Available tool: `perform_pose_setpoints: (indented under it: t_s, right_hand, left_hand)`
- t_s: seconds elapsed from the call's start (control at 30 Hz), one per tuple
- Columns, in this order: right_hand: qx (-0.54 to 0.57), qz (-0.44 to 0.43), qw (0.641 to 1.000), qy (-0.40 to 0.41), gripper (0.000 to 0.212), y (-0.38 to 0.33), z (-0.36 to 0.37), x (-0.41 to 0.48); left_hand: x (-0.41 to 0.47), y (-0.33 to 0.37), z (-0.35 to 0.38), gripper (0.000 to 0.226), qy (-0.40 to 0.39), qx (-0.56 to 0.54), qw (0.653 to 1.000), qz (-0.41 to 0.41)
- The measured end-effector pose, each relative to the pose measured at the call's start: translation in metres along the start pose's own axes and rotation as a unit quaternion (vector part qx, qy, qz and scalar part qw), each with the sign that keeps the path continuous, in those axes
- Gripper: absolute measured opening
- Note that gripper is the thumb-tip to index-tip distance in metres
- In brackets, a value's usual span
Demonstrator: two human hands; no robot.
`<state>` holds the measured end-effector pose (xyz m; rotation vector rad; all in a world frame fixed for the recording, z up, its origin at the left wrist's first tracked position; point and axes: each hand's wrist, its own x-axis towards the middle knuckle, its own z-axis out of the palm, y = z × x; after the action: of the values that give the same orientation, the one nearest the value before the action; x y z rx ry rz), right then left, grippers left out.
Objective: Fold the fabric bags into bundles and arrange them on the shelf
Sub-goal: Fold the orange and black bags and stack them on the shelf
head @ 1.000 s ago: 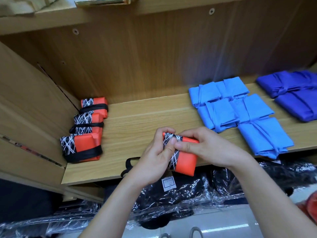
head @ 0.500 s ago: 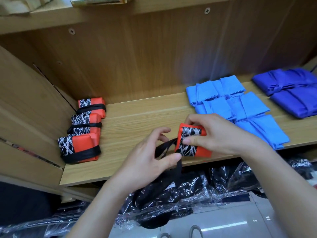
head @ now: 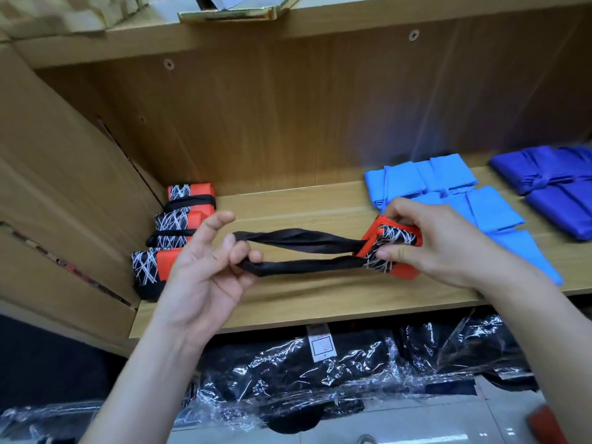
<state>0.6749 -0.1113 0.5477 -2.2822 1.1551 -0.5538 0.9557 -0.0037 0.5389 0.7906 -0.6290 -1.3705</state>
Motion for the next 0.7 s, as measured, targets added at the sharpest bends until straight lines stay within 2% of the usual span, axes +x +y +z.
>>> perform_pose_setpoints:
  t_s: [0.1,0.17,0.23,0.27,0.3,0.33,0.37,0.4,0.47,0.5,0.57,0.6,0.63,0.7]
  right_hand:
    - [-0.003,-0.001,1.0,-0.016,0.028,-0.004,0.006,0.0]
    - [-0.007,0.004,1.0,-0.021,0.028,-0.006,0.008,0.001]
    - [-0.01,0.014,1.0,-0.024,0.028,-0.007,0.006,0.001]
    - [-0.011,0.02,0.999,-0.027,0.029,-0.008,0.004,0.001]
    - [-0.014,0.026,0.999,-0.033,0.029,-0.008,0.002,0.001]
    - [-0.018,0.03,0.999,-0.039,0.029,-0.01,-0.001,0.002]
    - [-0.02,0.032,0.998,-0.045,0.029,-0.012,-0.002,0.002]
    - [-0.022,0.031,0.998,-0.049,0.028,-0.014,-0.004,0.002]
    - [-0.028,0.019,0.998,-0.056,0.028,-0.02,-0.005,0.003]
    - [-0.033,0.01,0.998,-0.058,0.029,-0.022,-0.005,0.004]
    - [-0.04,-0.007,0.997,-0.065,0.029,-0.026,-0.005,0.005]
    - [-0.04,-0.013,0.997,-0.068,0.029,-0.028,-0.006,0.005]
    - [-0.036,-0.016,0.997,-0.069,0.029,-0.028,-0.007,0.005]
    - [-0.026,-0.019,0.997,-0.069,0.029,-0.029,-0.009,0.005]
  left_hand:
    - [-0.004,0.005,0.022,0.02,0.042,-0.087,0.995,0.023]
    - [-0.005,0.007,0.03,0.019,0.066,-0.074,0.995,0.025]
    - [-0.003,0.011,0.024,0.021,0.082,0.069,0.994,0.006]
    - [-0.002,0.011,0.017,0.023,0.089,0.189,0.978,-0.002]
    - [-0.001,0.01,0.009,0.027,0.095,0.326,0.94,-0.005]
    - [-0.001,0.008,0.002,0.028,0.097,0.457,0.884,0.01]
    - [-0.003,0.006,0.0,0.024,0.092,0.564,0.819,0.049]
    - [-0.006,0.002,0.002,0.021,0.076,0.638,0.756,0.123]
    - [-0.014,-0.005,0.014,0.029,0.004,0.709,0.648,0.277]
    - [-0.018,-0.009,0.024,0.036,-0.05,0.737,0.593,0.321]
    - [-0.02,-0.023,0.037,0.057,-0.139,0.798,0.48,0.335]
    - [-0.018,-0.032,0.039,0.068,-0.161,0.821,0.443,0.323]
    - [-0.016,-0.039,0.041,0.077,-0.173,0.84,0.419,0.297]
    - [-0.007,-0.05,0.041,0.078,-0.185,0.868,0.391,0.241]
